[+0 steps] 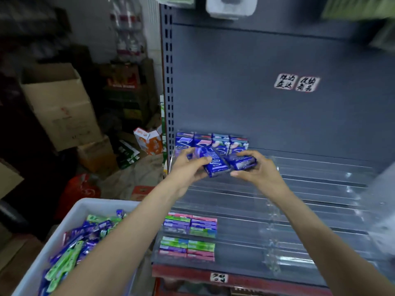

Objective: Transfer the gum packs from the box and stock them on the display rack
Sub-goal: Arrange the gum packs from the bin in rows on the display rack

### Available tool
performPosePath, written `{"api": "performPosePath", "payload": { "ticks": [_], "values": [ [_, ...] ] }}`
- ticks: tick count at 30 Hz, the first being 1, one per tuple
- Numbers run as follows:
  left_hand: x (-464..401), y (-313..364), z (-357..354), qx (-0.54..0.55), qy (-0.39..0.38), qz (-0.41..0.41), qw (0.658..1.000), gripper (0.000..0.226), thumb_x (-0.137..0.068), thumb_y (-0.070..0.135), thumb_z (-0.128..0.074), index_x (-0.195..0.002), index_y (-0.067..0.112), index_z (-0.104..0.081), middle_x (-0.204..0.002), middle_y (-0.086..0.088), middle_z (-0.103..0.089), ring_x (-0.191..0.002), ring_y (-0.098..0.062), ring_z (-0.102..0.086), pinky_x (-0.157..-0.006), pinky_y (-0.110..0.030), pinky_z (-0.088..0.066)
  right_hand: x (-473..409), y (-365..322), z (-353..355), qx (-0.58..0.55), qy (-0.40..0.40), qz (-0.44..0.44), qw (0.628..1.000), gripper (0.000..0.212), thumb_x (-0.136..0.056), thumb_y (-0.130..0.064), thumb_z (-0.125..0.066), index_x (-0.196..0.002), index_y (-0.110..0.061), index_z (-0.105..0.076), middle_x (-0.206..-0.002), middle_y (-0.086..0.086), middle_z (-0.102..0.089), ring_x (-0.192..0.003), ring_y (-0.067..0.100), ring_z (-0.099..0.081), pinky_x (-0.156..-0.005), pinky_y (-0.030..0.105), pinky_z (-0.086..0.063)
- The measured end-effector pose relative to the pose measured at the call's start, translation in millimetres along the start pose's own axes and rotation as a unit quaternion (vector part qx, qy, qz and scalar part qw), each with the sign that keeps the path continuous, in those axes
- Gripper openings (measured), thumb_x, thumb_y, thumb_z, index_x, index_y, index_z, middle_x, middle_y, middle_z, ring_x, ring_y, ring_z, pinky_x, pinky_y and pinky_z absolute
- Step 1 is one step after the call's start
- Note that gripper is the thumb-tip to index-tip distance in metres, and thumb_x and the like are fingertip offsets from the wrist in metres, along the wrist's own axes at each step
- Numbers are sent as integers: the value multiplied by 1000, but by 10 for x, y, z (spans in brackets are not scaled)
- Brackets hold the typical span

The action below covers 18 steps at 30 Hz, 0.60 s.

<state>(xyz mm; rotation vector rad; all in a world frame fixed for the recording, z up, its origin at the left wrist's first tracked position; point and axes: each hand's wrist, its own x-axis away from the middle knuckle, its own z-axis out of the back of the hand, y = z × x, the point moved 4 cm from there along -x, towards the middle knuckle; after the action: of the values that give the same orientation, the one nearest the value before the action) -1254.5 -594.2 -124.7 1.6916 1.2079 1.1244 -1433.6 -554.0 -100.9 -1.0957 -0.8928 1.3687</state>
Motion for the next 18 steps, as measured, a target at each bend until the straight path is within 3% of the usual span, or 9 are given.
{"api": "performPosePath", "payload": {
  "ticks": [2,3,4,7,9,11,14,15,18],
  "values": [
    [-40,-1,-103,3,6,-2,1000,49,-84,2,-66,-128,7,-44,-89,-6,-66,-74,-18,-65,-70,-32,-59,-42,25,194,64,39,6,997,18,-76,-7,-74,-78,-14,-57,-59,-4,-64,-45,1,-54,-51,13,-46],
    [-59,7,-153,2,7,-7,1000,50,-84,2,-66,-129,5,-43,-87,-5,-66,-72,-17,-65,-67,-31,-59,-83,63,311,127,63,7,990,21,-80,-17,-72,-70,-16,-54,-49,-5,-60,-40,3,-51,-48,12,-42],
    [-79,15,-198,-2,8,-12,1000,49,-84,2,-66,-128,4,-43,-85,-4,-67,-70,-15,-66,-64,-29,-59,-118,84,421,187,84,6,979,25,-83,-27,-70,-68,-17,-52,-49,-4,-58,-43,5,-52,-49,15,-41],
    [-106,47,-338,-20,-4,-23,1000,43,-85,3,-66,-122,8,-45,-81,-1,-71,-65,-12,-69,-58,-25,-57,-276,219,706,255,108,4,961,21,-80,-47,-66,-80,-28,-57,-73,7,-64,-65,22,-60,-60,32,-49],
    [-117,65,-430,-34,-18,-40,998,38,-86,2,-65,-118,10,-45,-77,2,-72,-62,-10,-69,-55,-24,-56,-395,296,818,236,97,-2,967,18,-79,-44,-69,-79,-29,-59,-84,15,-65,-69,27,-61,-65,35,-51],
    [-132,74,-488,-51,-16,-54,997,39,-86,2,-65,-118,11,-45,-86,-1,-71,-64,-9,-69,-55,-23,-55,-507,336,875,177,96,-4,980,12,-81,-28,-71,-85,-21,-63,-81,9,-66,-69,28,-62,-67,36,-55],
    [-157,78,-513,-63,0,-70,996,43,-84,0,-65,-119,15,-45,-100,-7,-66,-75,-14,-69,-58,-27,-58,-642,359,881,117,107,-14,987,22,-82,-11,-70,-102,-6,-64,-73,-1,-59,-64,17,-56,-53,18,-53],
    [-166,74,-517,-63,3,-73,995,45,-84,-2,-65,-121,15,-45,-103,-8,-65,-80,-16,-68,-59,-27,-59,-695,376,874,122,108,-18,986,24,-82,-9,-70,-104,-5,-63,-73,-4,-58,-66,18,-57,-57,20,-54],
    [-193,57,-504,-57,10,-78,995,47,-84,-4,-64,-122,13,-45,-109,-11,-64,-91,-21,-66,-61,-30,-60,-838,384,834,162,108,-9,981,24,-81,-11,-71,-104,-8,-62,-76,-2,-59,-80,30,-62,-79,45,-55]
  ]
}}
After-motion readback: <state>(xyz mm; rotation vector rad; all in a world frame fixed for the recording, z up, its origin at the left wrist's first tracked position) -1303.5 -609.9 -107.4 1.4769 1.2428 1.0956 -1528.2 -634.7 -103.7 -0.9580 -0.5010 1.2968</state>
